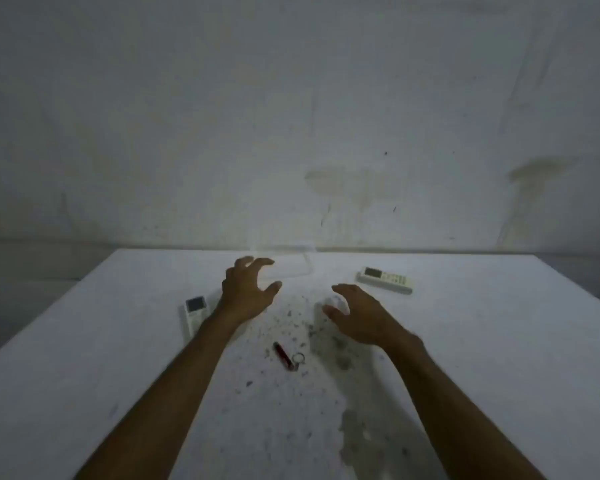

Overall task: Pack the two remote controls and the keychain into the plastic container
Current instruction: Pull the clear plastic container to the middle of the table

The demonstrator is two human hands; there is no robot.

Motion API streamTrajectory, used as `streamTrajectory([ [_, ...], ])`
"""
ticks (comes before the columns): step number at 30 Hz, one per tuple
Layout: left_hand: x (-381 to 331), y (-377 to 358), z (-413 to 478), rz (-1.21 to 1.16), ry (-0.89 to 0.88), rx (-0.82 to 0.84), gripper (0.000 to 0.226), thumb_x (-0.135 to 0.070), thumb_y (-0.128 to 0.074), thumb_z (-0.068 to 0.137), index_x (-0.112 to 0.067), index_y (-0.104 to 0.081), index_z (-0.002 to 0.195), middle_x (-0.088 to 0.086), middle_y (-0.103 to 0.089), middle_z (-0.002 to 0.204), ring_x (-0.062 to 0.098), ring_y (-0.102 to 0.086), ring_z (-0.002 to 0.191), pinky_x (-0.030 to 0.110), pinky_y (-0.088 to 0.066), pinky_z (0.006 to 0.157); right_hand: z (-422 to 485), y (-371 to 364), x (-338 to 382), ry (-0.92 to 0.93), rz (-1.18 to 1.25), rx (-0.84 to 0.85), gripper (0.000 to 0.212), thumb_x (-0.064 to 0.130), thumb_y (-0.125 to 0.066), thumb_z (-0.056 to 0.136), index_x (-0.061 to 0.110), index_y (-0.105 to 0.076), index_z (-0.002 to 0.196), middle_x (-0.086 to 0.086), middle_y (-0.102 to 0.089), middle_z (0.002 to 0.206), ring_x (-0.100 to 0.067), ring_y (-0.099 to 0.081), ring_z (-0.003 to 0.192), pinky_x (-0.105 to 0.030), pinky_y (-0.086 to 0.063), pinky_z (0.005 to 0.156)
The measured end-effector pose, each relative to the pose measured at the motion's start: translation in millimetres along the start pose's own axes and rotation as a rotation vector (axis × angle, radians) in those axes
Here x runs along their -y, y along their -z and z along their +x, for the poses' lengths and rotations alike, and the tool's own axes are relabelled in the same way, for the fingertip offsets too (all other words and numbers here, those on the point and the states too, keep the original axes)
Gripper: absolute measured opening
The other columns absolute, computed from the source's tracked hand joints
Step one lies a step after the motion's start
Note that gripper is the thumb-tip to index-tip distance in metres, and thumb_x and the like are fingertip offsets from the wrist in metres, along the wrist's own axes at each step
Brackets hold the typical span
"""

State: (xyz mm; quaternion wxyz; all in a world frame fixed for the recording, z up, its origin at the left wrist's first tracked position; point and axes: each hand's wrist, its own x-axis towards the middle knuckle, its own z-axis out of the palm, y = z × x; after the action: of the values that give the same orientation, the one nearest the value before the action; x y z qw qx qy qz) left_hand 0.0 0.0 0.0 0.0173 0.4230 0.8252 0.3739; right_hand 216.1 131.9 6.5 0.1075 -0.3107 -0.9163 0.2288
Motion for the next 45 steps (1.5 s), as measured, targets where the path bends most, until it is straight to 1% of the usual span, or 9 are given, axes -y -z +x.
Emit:
streamTrajectory([
  [7, 34, -28, 34, -0.032, 0.109, -0.005, 0.069, -0.057, -0.068, 0.088, -0.042, -0.041, 0.150, 0.013, -0.008, 0.166, 0.043, -0.027, 0.147, 0.053, -0.032, 0.119, 30, -26, -25, -0.014, -0.300, 0.155, 0.091, 0.079, -0.026, 0.088, 0.024, -0.015, 0.160, -0.005, -0.007, 0.170, -0.026, -0.007, 0.156, -0.048, -0.010, 0.125],
  [14, 37, -43, 40, -0.108, 0.081, -0.108, 0.018, -0.039, -0.068, 0.094, -0.024, -0.073, 0.103, 0.017, -0.058, 0.135, 0.032, -0.054, 0.130, 0.038, -0.044, 0.104, 30, -23, -28, -0.026, -0.246, 0.106, 0.084, 0.078, -0.033, 0.088, 0.028, -0.027, 0.156, -0.001, -0.024, 0.166, -0.026, -0.023, 0.151, -0.050, -0.020, 0.119],
  [19, 3, -17, 6, -0.229, -0.096, -0.214, 0.007, -0.033, -0.070, 0.094, -0.026, -0.069, 0.095, 0.003, -0.067, 0.111, 0.023, -0.059, 0.115, 0.041, -0.051, 0.097, 13, 6, -23, -0.143, 0.529, -0.179, 0.059, 0.060, -0.038, 0.098, 0.026, -0.048, 0.145, -0.001, -0.058, 0.143, -0.021, -0.055, 0.131, -0.038, -0.038, 0.110],
  [24, -38, 5, -81, -0.293, -0.199, -0.109, 0.008, -0.044, -0.070, 0.091, -0.039, -0.067, 0.097, 0.003, -0.060, 0.131, 0.017, -0.058, 0.126, 0.041, -0.048, 0.106, -26, 26, -12, -0.191, 0.956, -0.389, 0.052, 0.054, -0.048, 0.098, 0.014, -0.058, 0.130, -0.003, -0.071, 0.110, -0.016, -0.068, 0.080, -0.036, -0.055, 0.076],
  [27, -48, 6, -126, -0.289, -0.188, -0.047, 0.015, -0.055, -0.065, 0.087, -0.043, -0.068, 0.095, -0.001, -0.055, 0.139, 0.015, -0.055, 0.130, 0.042, -0.047, 0.108, -51, 36, -12, -0.177, 0.944, -0.384, 0.034, 0.030, -0.059, 0.098, 0.013, -0.065, 0.126, -0.007, -0.070, 0.087, -0.019, -0.059, 0.070, -0.034, -0.051, 0.070],
  [32, -47, 10, -165, -0.295, -0.233, 0.009, 0.024, -0.040, -0.075, 0.088, -0.034, -0.070, 0.111, -0.004, -0.049, 0.139, 0.012, -0.051, 0.131, 0.039, -0.046, 0.109, -88, 40, -18, -0.146, 0.671, -0.263, 0.024, 0.012, -0.058, 0.098, 0.004, -0.072, 0.117, -0.013, -0.069, 0.075, -0.024, -0.058, 0.066, -0.036, -0.050, 0.065],
  [35, -30, 25, -169, -0.191, -0.276, 0.243, 0.079, -0.023, -0.075, 0.090, -0.041, -0.028, 0.151, -0.012, -0.043, 0.147, 0.006, -0.044, 0.134, 0.030, -0.040, 0.111, -110, 39, -27, -0.175, 0.550, -0.224, 0.026, 0.009, -0.055, 0.099, 0.005, -0.071, 0.119, -0.014, -0.073, 0.081, -0.021, -0.065, 0.069, -0.035, -0.057, 0.068],
  [37, -11, 30, -158, -0.111, -0.229, 0.304, 0.088, -0.014, -0.070, 0.093, -0.037, -0.015, 0.157, -0.010, -0.048, 0.147, 0.008, -0.046, 0.134, 0.032, -0.041, 0.112, -121, 40, -34, -0.171, 0.525, -0.212, 0.027, 0.007, -0.055, 0.099, 0.007, -0.071, 0.120, -0.016, -0.074, 0.083, -0.019, -0.065, 0.067, -0.025, -0.054, 0.061],
  [45, 11, 7, -79, 0.101, -0.380, 0.381, 0.025, -0.030, -0.074, 0.090, -0.017, -0.078, 0.111, -0.001, -0.068, 0.113, 0.014, -0.064, 0.101, 0.030, -0.051, 0.088, -130, 30, -32, -0.082, 0.466, -0.186, 0.025, 0.011, -0.057, 0.099, 0.014, -0.073, 0.118, -0.006, -0.075, 0.082, -0.015, -0.068, 0.063, -0.021, -0.056, 0.060],
])
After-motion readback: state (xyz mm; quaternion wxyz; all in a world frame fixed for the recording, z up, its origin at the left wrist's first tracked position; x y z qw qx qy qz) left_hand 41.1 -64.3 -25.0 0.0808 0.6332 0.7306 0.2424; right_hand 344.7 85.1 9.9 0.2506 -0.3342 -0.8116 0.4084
